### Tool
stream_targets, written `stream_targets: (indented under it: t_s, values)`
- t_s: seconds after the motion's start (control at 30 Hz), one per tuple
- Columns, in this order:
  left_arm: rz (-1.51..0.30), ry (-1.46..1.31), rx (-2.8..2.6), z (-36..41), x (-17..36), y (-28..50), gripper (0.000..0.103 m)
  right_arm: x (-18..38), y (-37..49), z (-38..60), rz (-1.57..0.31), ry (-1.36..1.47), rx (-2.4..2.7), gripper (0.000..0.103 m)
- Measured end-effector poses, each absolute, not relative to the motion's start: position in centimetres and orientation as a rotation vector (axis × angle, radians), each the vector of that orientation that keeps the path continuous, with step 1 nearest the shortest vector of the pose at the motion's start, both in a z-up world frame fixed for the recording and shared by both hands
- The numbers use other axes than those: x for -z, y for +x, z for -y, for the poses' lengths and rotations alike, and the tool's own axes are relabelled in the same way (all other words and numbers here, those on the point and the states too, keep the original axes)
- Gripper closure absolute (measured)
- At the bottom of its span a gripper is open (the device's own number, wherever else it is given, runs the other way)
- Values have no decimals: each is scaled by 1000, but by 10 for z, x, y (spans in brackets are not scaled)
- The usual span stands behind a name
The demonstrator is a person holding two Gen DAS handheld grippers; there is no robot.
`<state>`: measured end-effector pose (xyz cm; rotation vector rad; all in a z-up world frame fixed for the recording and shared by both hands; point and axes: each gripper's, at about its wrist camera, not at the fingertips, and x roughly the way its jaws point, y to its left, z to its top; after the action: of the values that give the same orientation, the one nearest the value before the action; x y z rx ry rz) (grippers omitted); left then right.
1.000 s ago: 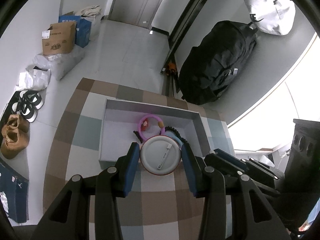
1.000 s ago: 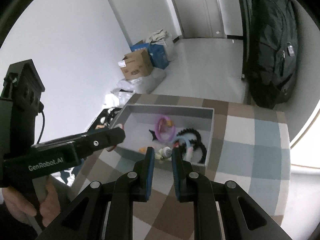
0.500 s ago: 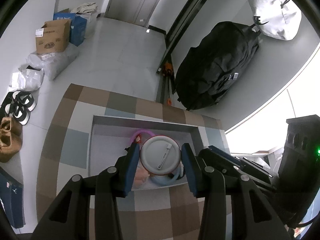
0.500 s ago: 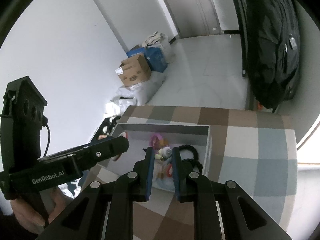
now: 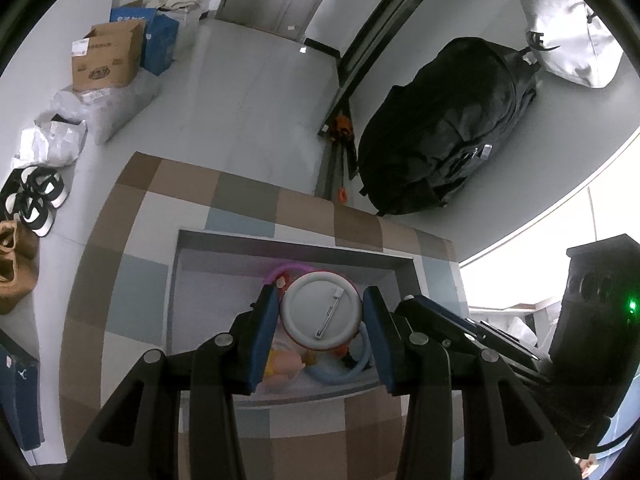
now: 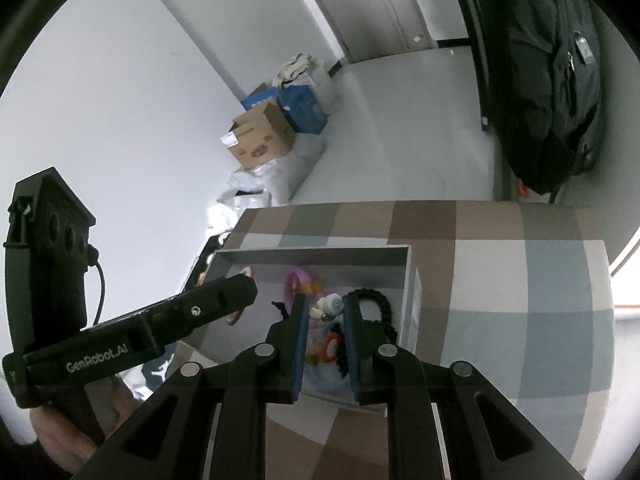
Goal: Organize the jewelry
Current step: 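Carry the badge and figurine into the grey box and open both tools, then withdraw both open tools from the box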
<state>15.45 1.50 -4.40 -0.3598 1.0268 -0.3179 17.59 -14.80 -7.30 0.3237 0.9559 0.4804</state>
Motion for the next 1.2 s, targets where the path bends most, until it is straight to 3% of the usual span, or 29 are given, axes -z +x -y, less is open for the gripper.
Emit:
stream_targets:
  t_s: [0.4,0.47,0.53,0.57,0.7,1.2]
  values:
    - [-1050,-380,301,-16,50,160,65,77,182,159,-967,404,-486,84]
    - [-1056,-374,307,-14,50,159,60,77,181,159,-963,404,-478,84]
    - [-1062,-367,296,-14,51,158,46,75,179,161,-950,398,-460,78]
    - [-1057,-365,290,-14,50,157,42,74,179,162,-944,398,-451,69]
    - [-1035,-354,277,-17,47,155,39,69,176,171,-910,403,-407,41]
    - [-935,-253,196,-17,27,140,37,54,159,164,-846,343,-421,23]
